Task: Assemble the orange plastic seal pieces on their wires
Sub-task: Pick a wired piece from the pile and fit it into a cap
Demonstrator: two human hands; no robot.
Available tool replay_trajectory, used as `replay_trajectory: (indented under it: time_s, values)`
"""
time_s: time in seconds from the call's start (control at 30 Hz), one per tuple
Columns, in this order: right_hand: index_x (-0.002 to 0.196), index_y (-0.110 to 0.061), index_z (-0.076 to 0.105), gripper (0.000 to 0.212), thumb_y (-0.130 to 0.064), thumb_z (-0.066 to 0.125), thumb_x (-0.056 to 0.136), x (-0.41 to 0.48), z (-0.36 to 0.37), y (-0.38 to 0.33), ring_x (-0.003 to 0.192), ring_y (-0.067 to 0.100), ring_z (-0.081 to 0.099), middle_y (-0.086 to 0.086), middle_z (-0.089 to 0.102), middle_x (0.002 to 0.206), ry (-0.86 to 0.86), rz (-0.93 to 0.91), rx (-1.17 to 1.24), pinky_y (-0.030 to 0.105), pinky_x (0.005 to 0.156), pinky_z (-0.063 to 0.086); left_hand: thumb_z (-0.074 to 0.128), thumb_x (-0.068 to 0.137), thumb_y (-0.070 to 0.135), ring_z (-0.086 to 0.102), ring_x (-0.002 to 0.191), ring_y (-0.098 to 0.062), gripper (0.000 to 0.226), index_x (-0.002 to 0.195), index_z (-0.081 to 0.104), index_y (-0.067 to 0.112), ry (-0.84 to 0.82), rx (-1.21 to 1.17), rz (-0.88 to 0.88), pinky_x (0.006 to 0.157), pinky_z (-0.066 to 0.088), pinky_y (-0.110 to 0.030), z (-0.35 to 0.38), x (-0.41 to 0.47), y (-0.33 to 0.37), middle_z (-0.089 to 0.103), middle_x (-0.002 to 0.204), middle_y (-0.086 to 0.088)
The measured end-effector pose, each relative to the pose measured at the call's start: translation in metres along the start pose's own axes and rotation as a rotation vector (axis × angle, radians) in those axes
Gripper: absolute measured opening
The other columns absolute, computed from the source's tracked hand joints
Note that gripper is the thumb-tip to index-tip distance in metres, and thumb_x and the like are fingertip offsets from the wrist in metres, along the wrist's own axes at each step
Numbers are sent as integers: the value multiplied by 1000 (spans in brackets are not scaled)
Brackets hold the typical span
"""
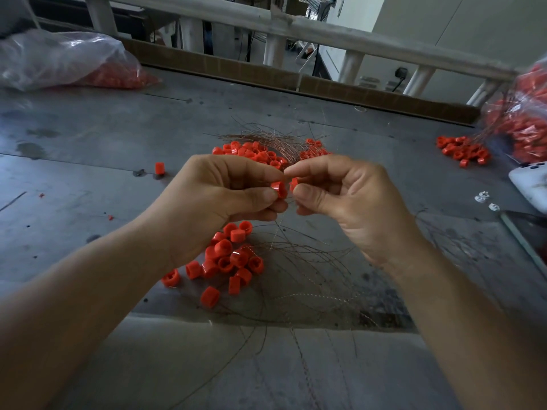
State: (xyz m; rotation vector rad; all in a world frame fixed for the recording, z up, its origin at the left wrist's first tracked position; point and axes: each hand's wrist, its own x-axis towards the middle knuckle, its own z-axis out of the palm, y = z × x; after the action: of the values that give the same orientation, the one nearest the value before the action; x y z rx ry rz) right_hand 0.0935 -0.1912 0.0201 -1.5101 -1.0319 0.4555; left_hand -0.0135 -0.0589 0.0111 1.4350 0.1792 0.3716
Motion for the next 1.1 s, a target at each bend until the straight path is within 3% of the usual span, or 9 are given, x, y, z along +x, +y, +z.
replay_trajectory:
  time_s: [0.37, 0.6, 0.8, 1.1]
  values:
    - [84, -19, 65, 26, 3, 69, 71, -3, 7, 0, 73, 5, 67, -8, 67, 77, 22, -111, -115, 15, 69, 51, 62, 54, 7, 68, 59, -14, 19, 69, 73, 11, 44, -17, -27, 54, 53, -17, 3, 0, 3, 70, 64, -8]
    - [80, -24, 64, 28, 1, 72, 71, -5, 9, -2, 72, 2, 65, -11, 65, 77, 51, -159, -228, 12, 67, 49, 61, 55, 8, 68, 60, -13, 25, 80, 67, 7, 39, 27, -40, 55, 53, -16, 4, -1, 4, 71, 66, -8]
    - [81, -23, 65, 25, -1, 73, 70, -6, 8, -1, 72, 2, 65, -9, 66, 79, 56, -165, -268, 12, 67, 49, 62, 54, 9, 68, 59, -14, 17, 67, 72, 14, 35, 42, -44, 54, 54, -18, 4, -2, 3, 70, 65, -9]
    - [78, -24, 66, 25, -2, 74, 69, -6, 6, -1, 73, 3, 66, -12, 66, 78, 40, -157, -236, 13, 65, 50, 65, 53, 15, 69, 61, -14, 19, 68, 75, 17, -17, 55, -58, 54, 53, -17, 2, -1, 0, 71, 65, -8]
